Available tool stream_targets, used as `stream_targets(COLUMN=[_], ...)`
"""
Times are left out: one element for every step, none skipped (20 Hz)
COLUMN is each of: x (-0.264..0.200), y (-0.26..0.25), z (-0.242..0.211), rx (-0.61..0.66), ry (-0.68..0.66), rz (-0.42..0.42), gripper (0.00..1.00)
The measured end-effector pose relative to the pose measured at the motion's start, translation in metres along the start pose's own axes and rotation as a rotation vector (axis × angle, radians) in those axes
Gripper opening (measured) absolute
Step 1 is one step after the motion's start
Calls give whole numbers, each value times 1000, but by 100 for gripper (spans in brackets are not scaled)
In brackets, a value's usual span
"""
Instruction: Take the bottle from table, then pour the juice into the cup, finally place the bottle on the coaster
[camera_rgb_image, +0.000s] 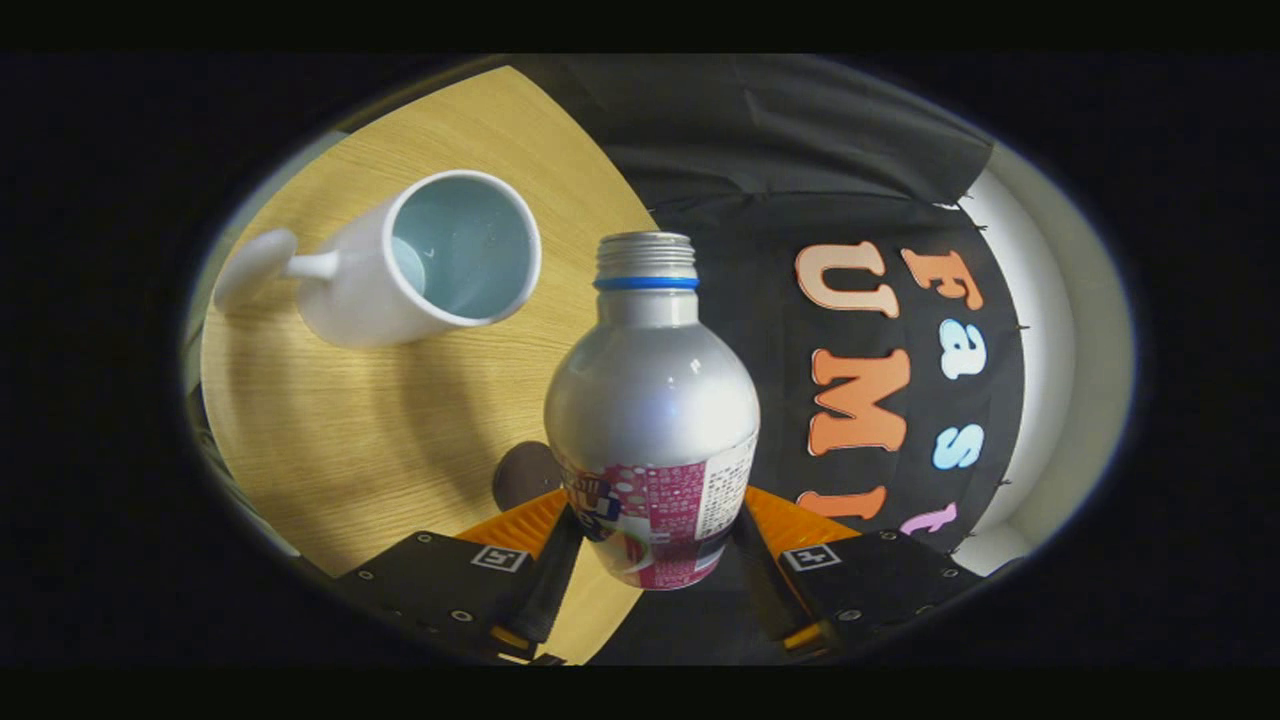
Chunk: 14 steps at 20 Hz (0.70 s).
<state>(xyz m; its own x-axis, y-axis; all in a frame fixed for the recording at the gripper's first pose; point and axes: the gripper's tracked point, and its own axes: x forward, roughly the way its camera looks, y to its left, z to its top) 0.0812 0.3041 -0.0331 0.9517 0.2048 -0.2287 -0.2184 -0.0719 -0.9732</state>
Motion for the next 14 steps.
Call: stream_targets(x=[1, 0, 1, 1, 0, -1, -2, -3, -2, -3, -2, -3, -3, -5], y=[2, 3, 3, 2, 2, 2, 2, 1, 1, 0, -1, -2, -3, -5], z=[-1, -1, -3, -2, -1, -1, -1, -1, -1, -1, 0, 0, 0, 1], rx=[-11, -20, -31, -41, -50, -57, -64, -70, -75, -83, -91, -98, -105, -111], ry=[4, 8, 12, 13, 13, 14, 16, 16, 17, 18, 19, 20, 20, 17], rz=[2, 7, 11, 14, 14, 16, 19, 18, 18, 20, 18, 17, 19, 18], gripper=[77, 77, 77, 77, 77, 77, 77, 77, 77, 77, 77, 77, 77, 77])
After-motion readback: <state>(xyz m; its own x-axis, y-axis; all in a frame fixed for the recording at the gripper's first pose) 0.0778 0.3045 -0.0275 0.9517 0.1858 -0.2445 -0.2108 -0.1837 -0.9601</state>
